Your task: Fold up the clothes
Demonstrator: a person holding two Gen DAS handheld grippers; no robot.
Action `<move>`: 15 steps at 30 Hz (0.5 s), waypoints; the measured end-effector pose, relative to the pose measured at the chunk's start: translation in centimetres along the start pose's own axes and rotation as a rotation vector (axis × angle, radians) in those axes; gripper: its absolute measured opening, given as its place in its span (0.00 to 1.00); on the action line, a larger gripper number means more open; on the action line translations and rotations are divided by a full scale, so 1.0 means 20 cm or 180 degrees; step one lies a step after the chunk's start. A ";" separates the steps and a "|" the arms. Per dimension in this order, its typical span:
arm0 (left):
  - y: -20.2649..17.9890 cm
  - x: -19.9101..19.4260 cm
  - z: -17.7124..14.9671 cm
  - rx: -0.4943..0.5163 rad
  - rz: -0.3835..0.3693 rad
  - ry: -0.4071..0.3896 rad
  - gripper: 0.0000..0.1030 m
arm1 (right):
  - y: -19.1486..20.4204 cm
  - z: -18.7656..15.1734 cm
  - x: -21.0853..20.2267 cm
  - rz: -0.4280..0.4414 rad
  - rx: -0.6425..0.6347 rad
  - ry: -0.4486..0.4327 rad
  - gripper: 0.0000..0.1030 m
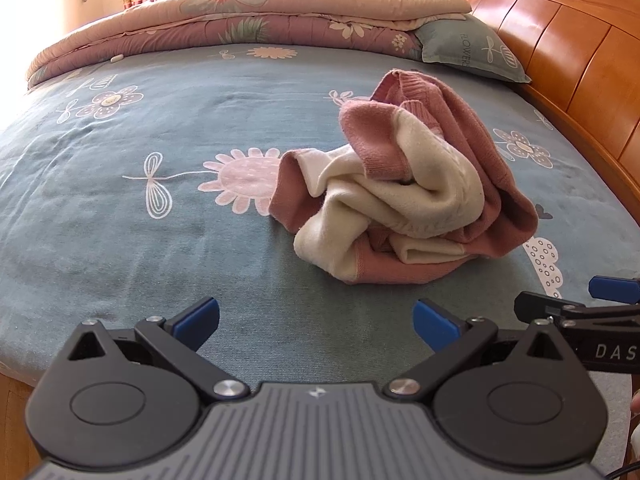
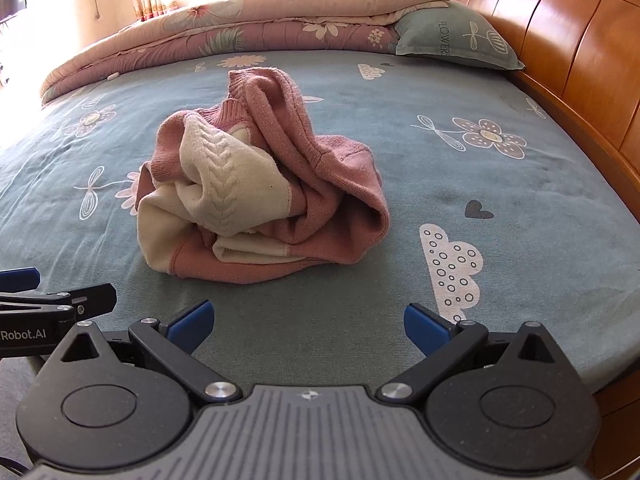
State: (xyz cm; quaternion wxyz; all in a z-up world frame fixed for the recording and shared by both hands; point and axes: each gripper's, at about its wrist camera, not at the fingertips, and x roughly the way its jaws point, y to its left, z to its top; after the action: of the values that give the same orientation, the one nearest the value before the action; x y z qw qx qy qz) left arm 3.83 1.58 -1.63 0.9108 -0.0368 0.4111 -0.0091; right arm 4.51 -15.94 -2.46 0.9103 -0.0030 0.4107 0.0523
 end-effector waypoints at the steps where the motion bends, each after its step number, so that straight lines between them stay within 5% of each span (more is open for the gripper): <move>1: 0.00 0.01 0.00 0.0002 0.0000 0.0000 1.00 | 0.00 0.00 0.01 -0.0003 0.0012 0.0006 1.00; 15: 0.08 0.14 0.03 -0.0044 0.0034 0.0132 1.00 | 0.01 0.11 0.19 -0.0146 -0.0087 0.0075 1.00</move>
State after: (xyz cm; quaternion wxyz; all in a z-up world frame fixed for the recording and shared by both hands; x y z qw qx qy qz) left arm 6.20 3.08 -3.44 0.9018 -0.0406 0.4302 -0.0021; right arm 8.72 -15.32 -3.84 0.9062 -0.0254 0.4204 0.0370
